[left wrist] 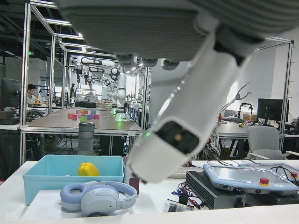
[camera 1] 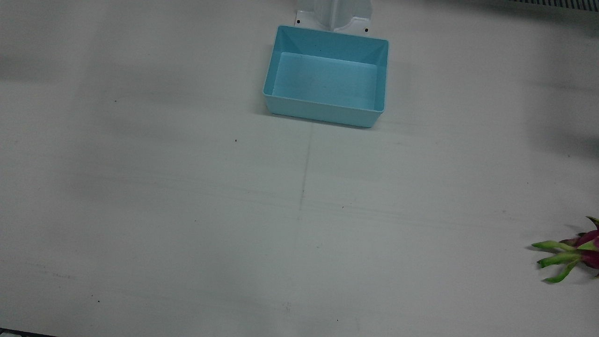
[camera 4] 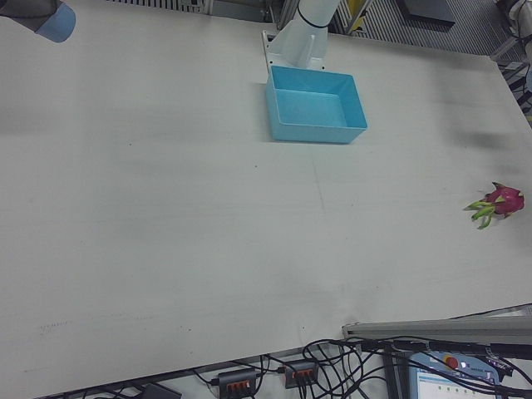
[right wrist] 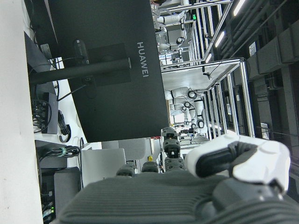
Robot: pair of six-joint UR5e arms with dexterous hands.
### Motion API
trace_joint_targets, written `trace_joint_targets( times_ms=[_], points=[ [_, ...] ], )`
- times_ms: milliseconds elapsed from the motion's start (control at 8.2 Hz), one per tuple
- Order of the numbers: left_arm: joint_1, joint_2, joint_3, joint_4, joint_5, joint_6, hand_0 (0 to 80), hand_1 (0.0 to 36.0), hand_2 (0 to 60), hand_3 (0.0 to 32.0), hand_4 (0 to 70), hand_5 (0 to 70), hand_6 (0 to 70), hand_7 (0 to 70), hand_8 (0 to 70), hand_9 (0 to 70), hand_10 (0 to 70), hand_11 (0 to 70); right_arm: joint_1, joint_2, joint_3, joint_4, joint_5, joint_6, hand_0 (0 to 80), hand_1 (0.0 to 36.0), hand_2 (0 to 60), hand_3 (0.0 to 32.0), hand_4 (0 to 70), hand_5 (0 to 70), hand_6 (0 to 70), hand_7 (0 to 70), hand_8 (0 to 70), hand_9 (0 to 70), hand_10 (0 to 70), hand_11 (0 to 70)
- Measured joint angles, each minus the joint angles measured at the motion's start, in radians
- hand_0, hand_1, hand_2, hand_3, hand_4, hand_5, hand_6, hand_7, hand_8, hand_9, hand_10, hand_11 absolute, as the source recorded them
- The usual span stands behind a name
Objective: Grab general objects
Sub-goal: 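Move the left hand down toward the pink dragon fruit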
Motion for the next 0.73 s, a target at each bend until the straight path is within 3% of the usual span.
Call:
trace_joint_targets(
  times_ms=[488, 732],
  points=[
    [0.000, 0.000, 0.004, -0.001, 0.000, -0.007, 79.1, 36.0, 60.0, 0.0, 5.9, 22.3, 3.3, 8.0, 3.4, 0.6, 0.0, 3.5, 0.001, 0.000, 0.000, 0.000, 0.000, 0.000, 0.0, 0.0, 0.0, 0.0, 0.0, 0.0, 0.0, 0.0, 0.0, 0.0, 0.0, 0.0],
    [0.000, 0.000, 0.012, -0.004, 0.000, -0.007, 73.6, 36.0, 60.0, 0.0, 5.9, 22.4, 3.5, 8.4, 3.4, 0.6, 0.0, 3.1, 0.001, 0.000, 0.000, 0.000, 0.000, 0.000, 0.0, 0.0, 0.0, 0.0, 0.0, 0.0, 0.0, 0.0, 0.0, 0.0, 0.0, 0.0]
  ],
)
